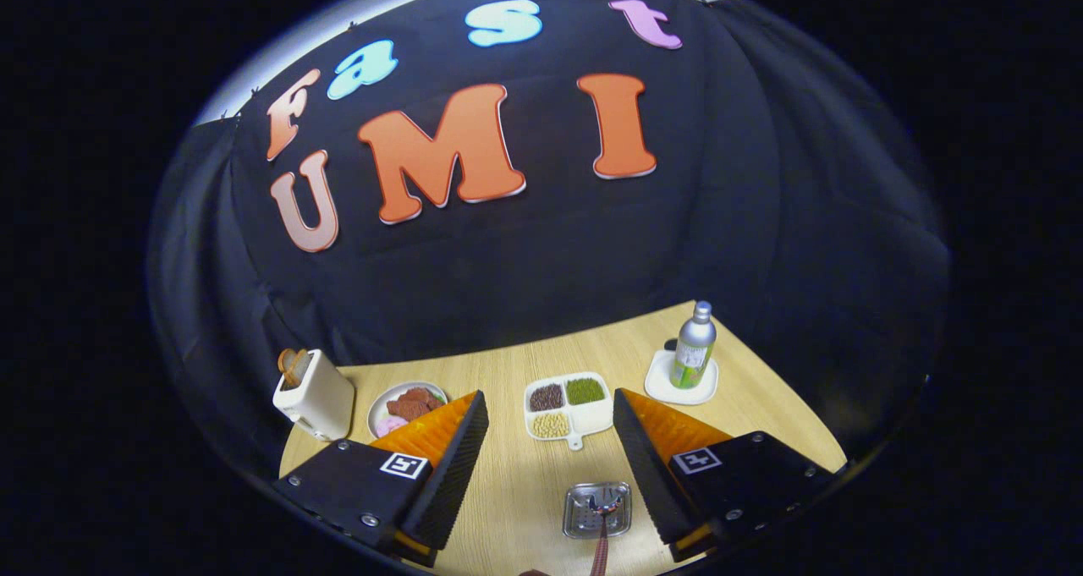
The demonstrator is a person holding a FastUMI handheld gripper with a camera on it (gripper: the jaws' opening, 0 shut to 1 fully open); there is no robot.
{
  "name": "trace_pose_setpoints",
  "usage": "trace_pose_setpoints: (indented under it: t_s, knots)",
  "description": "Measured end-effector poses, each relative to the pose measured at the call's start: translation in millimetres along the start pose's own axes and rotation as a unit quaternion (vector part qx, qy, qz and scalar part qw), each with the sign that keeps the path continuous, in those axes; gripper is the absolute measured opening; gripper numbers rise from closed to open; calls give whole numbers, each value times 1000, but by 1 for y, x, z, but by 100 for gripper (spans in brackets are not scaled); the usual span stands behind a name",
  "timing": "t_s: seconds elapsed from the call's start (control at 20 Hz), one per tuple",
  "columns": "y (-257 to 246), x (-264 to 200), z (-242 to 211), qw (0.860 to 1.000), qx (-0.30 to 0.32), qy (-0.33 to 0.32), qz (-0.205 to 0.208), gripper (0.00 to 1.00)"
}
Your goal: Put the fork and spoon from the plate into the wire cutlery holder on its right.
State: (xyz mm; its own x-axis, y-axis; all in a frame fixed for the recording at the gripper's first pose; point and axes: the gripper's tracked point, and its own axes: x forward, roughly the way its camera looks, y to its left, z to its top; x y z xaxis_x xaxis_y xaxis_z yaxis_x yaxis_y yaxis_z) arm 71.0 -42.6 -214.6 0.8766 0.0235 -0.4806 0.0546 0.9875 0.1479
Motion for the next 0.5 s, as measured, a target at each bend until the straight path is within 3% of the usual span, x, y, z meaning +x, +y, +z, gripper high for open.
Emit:
trace_pose_setpoints:
  t_s: [0.5]
  knots:
    - [113, -44, 34, 985, -57, -160, 41, 91]
